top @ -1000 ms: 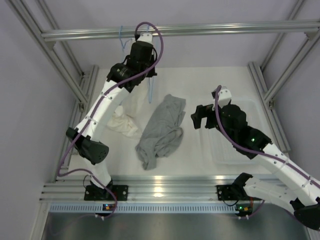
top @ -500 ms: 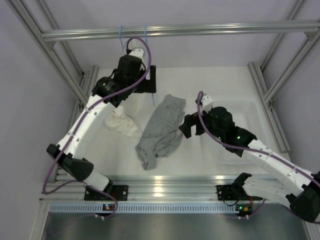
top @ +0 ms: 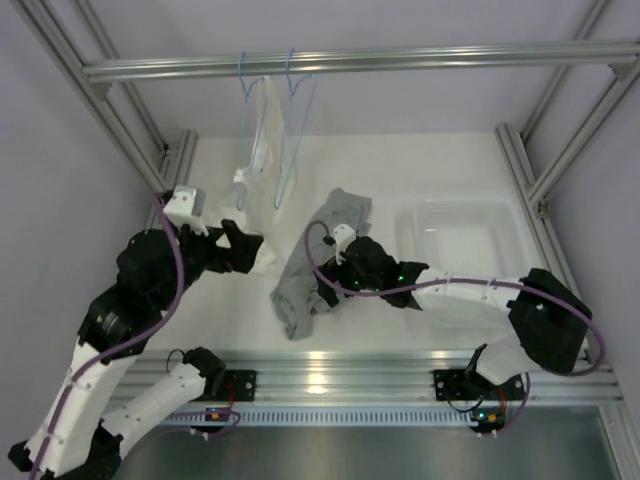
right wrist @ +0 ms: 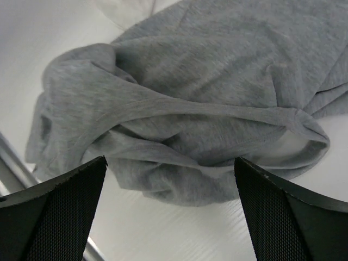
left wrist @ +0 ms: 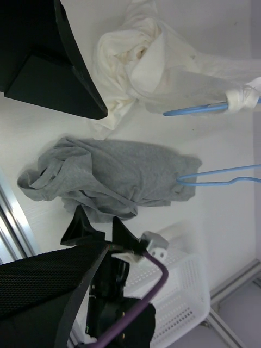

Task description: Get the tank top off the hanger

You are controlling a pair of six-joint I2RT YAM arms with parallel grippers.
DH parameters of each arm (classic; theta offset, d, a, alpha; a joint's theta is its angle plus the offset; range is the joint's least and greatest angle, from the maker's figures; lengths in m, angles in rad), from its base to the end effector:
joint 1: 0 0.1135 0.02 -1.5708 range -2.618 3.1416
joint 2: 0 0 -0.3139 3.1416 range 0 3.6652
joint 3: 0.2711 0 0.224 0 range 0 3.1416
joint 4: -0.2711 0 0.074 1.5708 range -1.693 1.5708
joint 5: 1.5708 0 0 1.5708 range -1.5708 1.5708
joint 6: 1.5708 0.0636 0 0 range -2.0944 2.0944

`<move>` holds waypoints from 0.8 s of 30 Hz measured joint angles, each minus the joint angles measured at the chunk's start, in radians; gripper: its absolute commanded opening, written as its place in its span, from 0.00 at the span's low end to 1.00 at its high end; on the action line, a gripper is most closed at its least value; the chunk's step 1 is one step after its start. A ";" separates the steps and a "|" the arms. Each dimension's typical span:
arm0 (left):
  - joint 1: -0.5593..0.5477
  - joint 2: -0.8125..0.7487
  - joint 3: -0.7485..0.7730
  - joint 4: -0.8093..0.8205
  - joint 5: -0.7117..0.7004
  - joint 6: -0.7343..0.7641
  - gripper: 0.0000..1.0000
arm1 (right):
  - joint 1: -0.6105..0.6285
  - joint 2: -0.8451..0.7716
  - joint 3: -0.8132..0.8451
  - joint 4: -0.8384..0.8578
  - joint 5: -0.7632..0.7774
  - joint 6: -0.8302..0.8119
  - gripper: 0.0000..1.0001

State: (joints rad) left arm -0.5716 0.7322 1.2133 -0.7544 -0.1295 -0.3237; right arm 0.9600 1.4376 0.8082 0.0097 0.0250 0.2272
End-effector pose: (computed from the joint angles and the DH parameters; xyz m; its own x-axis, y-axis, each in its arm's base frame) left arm 0.0735 -0.0375 0.4394 -0.3526 -0.1482 -0.9240 0.3372 0.9009 -0.2732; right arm 0.1734 0.2449 0.2662 -0.5064 -0.3306 -0.7964 -0.7115 0.6820 0.1692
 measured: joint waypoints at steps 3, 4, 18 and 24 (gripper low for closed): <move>0.000 -0.168 -0.117 0.048 0.012 0.027 0.99 | 0.023 0.105 0.032 0.006 0.063 -0.011 0.99; 0.000 -0.208 -0.151 0.058 0.011 0.036 0.99 | 0.026 0.137 0.043 0.008 0.081 -0.017 0.99; 0.000 -0.322 -0.367 0.126 -0.022 0.084 0.99 | 0.028 0.451 0.253 0.061 0.159 -0.023 0.55; 0.000 -0.327 -0.369 0.129 -0.021 0.084 0.99 | 0.028 0.370 0.120 0.148 0.120 0.061 0.00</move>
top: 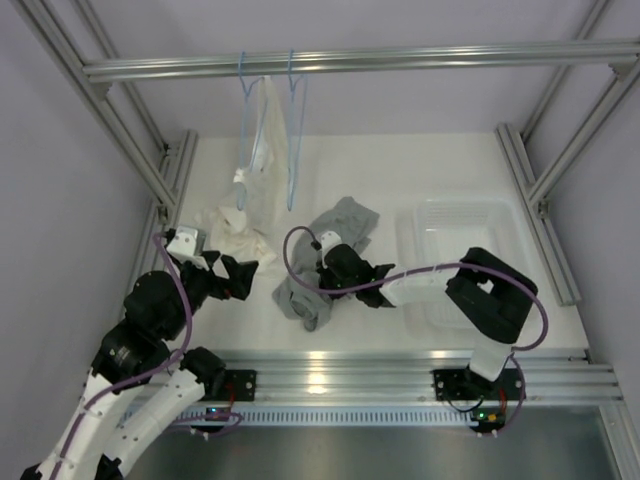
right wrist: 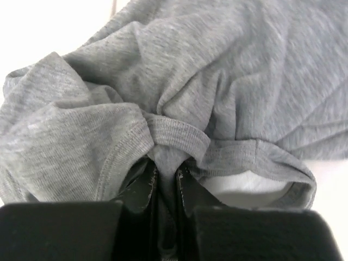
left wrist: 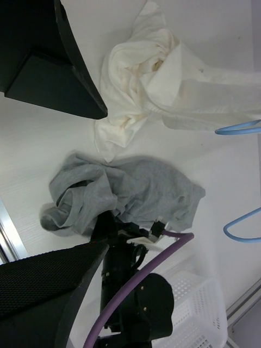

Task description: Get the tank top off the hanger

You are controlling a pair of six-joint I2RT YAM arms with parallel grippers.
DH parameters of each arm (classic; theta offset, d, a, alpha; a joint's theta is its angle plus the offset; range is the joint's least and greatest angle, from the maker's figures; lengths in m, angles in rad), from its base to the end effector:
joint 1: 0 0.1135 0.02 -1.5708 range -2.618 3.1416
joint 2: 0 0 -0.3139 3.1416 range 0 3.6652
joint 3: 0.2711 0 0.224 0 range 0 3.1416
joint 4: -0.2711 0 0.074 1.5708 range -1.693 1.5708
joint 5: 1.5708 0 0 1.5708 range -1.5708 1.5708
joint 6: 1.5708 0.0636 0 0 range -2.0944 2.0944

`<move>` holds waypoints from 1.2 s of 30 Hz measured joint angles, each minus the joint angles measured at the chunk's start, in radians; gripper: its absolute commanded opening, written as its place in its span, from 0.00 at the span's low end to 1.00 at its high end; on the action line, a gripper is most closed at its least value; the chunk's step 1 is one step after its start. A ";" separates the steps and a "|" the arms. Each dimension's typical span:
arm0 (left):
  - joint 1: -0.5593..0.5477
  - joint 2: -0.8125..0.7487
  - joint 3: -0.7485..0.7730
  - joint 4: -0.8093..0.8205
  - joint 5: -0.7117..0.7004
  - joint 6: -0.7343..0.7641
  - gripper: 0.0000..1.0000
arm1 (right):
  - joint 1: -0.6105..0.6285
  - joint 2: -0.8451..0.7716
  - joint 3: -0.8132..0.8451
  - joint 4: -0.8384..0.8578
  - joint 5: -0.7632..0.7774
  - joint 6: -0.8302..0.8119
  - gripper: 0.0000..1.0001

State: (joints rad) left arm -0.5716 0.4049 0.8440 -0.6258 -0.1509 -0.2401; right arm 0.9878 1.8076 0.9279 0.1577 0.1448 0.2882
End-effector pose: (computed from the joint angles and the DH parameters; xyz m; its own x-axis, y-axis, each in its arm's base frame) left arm 0.0353 -0.0113 0.3578 -0.2493 -0.1192 -0.9611 0.3617 0.9091 -0.2066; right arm 0.2170 0.3123 0.2001 -0.5667 -0.3484 -0.7466 -0.6314 0.7658 0.1219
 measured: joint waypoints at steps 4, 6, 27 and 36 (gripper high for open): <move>0.000 -0.011 -0.002 0.001 -0.005 0.000 0.99 | 0.008 -0.143 -0.129 -0.021 -0.006 0.023 0.00; 0.000 -0.013 -0.002 0.003 -0.011 0.000 0.99 | 0.017 -0.235 -0.156 -0.057 -0.003 0.024 0.00; 0.000 -0.076 -0.016 0.006 -0.207 -0.016 0.99 | 0.025 -0.796 0.228 -0.486 0.329 -0.142 0.00; 0.000 -0.076 -0.018 0.006 -0.222 -0.019 0.99 | -0.055 -0.882 0.341 -0.652 0.514 -0.220 0.00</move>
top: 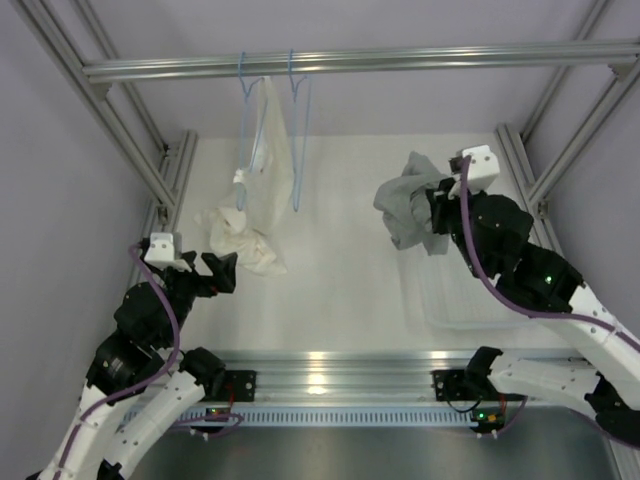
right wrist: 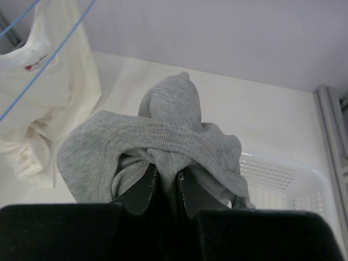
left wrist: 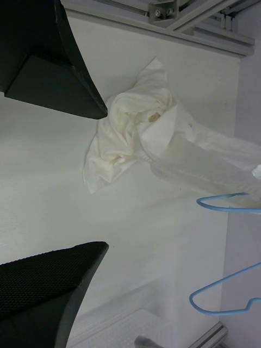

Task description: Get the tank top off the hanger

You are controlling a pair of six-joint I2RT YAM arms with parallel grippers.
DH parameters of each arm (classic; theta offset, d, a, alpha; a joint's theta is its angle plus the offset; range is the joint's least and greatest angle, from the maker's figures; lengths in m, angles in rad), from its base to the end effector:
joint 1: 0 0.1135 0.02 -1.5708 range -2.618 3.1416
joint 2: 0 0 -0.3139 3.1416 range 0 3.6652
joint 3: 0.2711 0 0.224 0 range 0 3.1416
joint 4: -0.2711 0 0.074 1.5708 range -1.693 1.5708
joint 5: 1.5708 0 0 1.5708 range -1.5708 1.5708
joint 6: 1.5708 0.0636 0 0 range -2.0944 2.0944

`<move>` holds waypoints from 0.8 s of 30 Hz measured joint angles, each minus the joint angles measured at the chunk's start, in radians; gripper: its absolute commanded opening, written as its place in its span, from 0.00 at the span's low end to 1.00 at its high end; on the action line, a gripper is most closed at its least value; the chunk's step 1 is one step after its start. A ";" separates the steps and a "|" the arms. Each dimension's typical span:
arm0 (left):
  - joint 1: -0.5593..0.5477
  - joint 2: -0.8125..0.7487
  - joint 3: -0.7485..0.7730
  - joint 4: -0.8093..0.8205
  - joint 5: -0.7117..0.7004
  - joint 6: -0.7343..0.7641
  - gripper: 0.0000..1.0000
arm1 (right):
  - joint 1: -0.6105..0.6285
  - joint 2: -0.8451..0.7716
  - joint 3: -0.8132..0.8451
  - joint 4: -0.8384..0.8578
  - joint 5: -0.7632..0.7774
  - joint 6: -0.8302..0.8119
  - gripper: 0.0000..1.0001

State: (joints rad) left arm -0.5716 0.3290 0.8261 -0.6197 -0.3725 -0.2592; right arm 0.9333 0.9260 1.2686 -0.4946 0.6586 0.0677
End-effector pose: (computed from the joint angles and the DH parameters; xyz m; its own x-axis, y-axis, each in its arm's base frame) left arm 0.0262 0.0107 0.3543 -0.1507 -0.1869 -0.9708 0.1670 0.9630 -0.2114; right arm 0.1130 0.0872 0.4746 -0.1085 -0.0567 -0.9925 -0.2687 0.9629 -0.0256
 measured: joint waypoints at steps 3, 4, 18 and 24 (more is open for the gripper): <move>0.000 0.000 0.000 0.000 -0.011 0.000 0.99 | -0.158 -0.026 0.009 -0.048 -0.011 -0.005 0.00; 0.000 0.000 0.000 0.000 -0.011 0.000 0.99 | -0.225 -0.031 0.007 -0.063 -0.024 -0.003 0.00; 0.000 0.006 0.000 0.000 -0.019 -0.001 0.99 | -0.594 -0.053 -0.293 -0.109 -0.198 0.137 0.00; 0.040 0.039 0.000 0.000 -0.080 -0.019 0.99 | -0.652 -0.052 -0.372 -0.116 -0.226 0.179 0.72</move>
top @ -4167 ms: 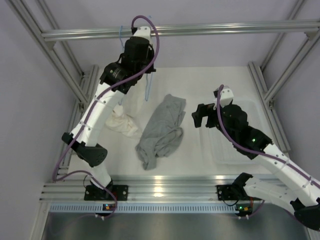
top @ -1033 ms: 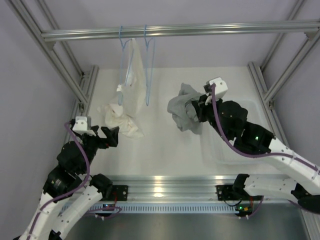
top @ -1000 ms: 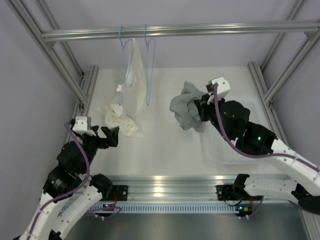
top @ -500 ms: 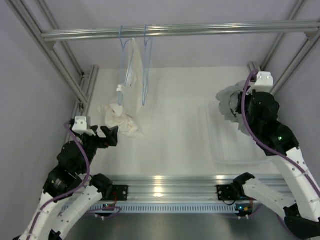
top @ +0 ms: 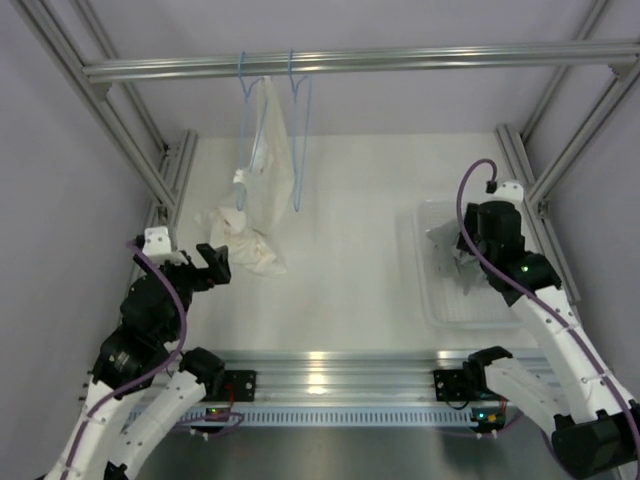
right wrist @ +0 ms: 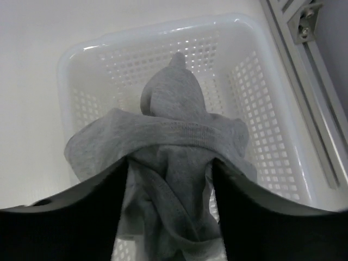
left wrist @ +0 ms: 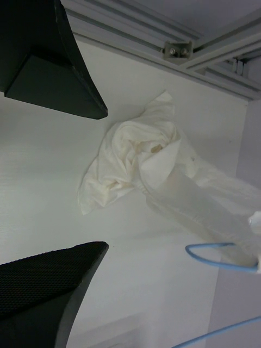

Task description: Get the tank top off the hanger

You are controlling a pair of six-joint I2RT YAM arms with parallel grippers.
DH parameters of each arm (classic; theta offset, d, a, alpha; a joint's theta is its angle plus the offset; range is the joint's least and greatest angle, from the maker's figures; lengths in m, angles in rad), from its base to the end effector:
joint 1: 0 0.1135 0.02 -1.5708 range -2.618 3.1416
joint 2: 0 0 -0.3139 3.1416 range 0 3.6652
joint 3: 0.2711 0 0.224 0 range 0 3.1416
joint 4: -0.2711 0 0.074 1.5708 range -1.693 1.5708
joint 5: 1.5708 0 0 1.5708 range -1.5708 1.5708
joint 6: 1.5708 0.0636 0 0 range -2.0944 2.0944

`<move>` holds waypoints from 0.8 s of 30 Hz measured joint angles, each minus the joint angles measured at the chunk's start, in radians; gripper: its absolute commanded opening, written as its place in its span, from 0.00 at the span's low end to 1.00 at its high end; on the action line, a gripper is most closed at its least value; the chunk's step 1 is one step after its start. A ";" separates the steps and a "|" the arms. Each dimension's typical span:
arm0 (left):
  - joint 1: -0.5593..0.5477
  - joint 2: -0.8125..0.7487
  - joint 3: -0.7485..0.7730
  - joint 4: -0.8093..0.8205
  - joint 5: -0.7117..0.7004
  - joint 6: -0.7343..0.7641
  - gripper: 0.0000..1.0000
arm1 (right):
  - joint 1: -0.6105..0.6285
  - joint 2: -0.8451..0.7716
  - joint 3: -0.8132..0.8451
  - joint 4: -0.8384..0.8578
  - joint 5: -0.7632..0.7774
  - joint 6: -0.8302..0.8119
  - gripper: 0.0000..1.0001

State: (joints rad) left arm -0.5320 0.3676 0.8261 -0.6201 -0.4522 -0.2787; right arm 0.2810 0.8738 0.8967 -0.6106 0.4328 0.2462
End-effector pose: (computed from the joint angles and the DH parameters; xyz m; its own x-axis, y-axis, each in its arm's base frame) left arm 0.0344 0.0120 0.3545 -0.1566 -0.1950 -0.9682 0.0432 0.9780 -0.2039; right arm 0.1443 0.0139 0.3461 -0.4963 0.0871 -0.8638 0.2109 0.9772 -0.0227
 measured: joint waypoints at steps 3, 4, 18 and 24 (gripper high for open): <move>0.092 0.005 0.000 0.000 -0.023 -0.016 0.99 | -0.003 -0.003 -0.001 0.002 0.009 0.016 0.99; 0.128 0.007 0.000 0.000 -0.031 -0.021 0.99 | -0.003 -0.007 -0.001 0.001 0.011 0.014 0.99; 0.290 0.126 0.018 -0.066 -0.203 -0.114 0.99 | 0.014 -0.096 0.277 -0.140 0.035 -0.080 0.99; 0.338 0.116 0.026 -0.076 -0.189 -0.119 0.99 | 0.040 -0.270 0.316 -0.197 0.067 -0.118 0.99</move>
State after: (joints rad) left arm -0.1940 0.4835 0.8516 -0.6960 -0.6415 -0.3977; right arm 0.3210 0.6041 1.2129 -0.8078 0.4995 0.1284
